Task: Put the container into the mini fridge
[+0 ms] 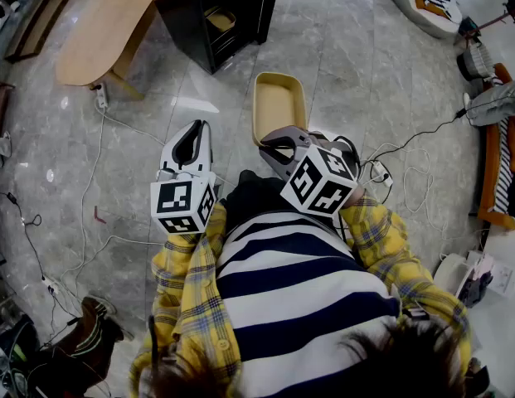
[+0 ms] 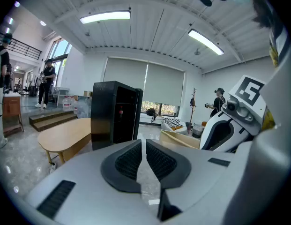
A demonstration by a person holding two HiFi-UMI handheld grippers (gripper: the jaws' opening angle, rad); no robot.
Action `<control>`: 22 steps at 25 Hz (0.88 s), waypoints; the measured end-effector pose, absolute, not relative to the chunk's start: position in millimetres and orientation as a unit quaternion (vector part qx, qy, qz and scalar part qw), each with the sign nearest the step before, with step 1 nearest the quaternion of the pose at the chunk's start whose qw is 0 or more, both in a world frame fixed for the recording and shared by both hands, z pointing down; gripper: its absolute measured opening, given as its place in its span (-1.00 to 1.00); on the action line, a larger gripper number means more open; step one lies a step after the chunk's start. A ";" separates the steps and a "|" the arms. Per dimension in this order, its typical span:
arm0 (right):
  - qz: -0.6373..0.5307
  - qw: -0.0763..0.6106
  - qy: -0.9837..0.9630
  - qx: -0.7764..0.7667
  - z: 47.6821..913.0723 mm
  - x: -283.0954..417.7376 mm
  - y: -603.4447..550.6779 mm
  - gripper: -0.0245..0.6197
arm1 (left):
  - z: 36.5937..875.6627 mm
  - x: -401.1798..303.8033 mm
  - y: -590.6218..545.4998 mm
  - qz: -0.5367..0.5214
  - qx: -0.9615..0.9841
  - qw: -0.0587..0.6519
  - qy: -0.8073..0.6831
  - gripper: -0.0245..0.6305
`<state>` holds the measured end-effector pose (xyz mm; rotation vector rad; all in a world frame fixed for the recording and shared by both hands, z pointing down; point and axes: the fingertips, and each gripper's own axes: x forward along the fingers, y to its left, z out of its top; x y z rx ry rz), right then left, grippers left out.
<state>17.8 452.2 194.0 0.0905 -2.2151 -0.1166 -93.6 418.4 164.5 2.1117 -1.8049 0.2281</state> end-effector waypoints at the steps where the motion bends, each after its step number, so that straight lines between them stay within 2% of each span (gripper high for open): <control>1: -0.048 0.445 -0.893 0.038 194.2 18.1 451.6 -0.80 | 165.2 -93.3 417.4 0.080 0.747 0.177 -0.636 -0.80; 22: -0.025 0.442 -0.895 0.051 199.9 42.5 415.3 -0.80 | 179.4 -64.3 387.7 0.091 0.756 0.189 -0.619 -0.80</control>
